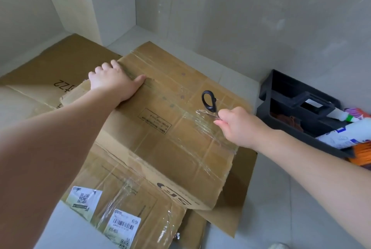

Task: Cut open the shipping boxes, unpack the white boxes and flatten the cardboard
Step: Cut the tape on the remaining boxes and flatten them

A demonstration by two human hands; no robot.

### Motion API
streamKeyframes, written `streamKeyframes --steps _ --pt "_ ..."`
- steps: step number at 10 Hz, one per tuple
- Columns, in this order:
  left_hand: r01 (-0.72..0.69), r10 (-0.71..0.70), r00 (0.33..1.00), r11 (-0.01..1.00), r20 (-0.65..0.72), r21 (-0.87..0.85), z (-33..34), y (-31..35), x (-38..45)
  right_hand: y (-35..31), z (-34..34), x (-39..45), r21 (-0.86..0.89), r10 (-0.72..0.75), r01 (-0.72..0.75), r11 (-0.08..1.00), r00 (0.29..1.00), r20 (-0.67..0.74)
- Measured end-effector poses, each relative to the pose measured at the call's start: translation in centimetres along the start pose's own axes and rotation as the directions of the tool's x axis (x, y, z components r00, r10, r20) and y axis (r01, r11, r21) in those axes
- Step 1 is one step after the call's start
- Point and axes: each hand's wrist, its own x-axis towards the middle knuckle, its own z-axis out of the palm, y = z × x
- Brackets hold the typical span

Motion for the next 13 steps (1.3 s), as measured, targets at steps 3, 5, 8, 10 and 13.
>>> streamKeyframes --steps 3,5,8,10,13 --pt "-0.011 0.010 1.000 1.000 -0.023 -0.008 0.4 -0.5 -0.3 -0.2 0.0 1.5 -0.018 -0.011 0.013 1.000 0.995 0.100" --pt "-0.022 0.022 0.999 1.000 -0.033 -0.009 0.5 -0.6 -0.3 0.0 -0.3 0.6 0.117 -0.011 0.004 0.993 0.998 0.057" --pt "-0.034 0.034 0.999 0.999 -0.027 0.005 0.2 -0.4 -0.6 -0.1 1.3 0.1 -0.045 -0.119 0.114 0.992 0.984 -0.131" --pt "-0.031 0.031 0.999 0.999 -0.029 0.019 0.4 -0.4 -0.5 -0.1 1.8 0.1 -0.075 -0.139 0.126 0.989 0.973 -0.187" --pt "-0.018 0.019 1.000 0.999 -0.018 0.033 0.4 -0.4 -0.4 -0.8 1.9 0.3 -0.174 -0.224 0.192 0.966 0.957 -0.185"
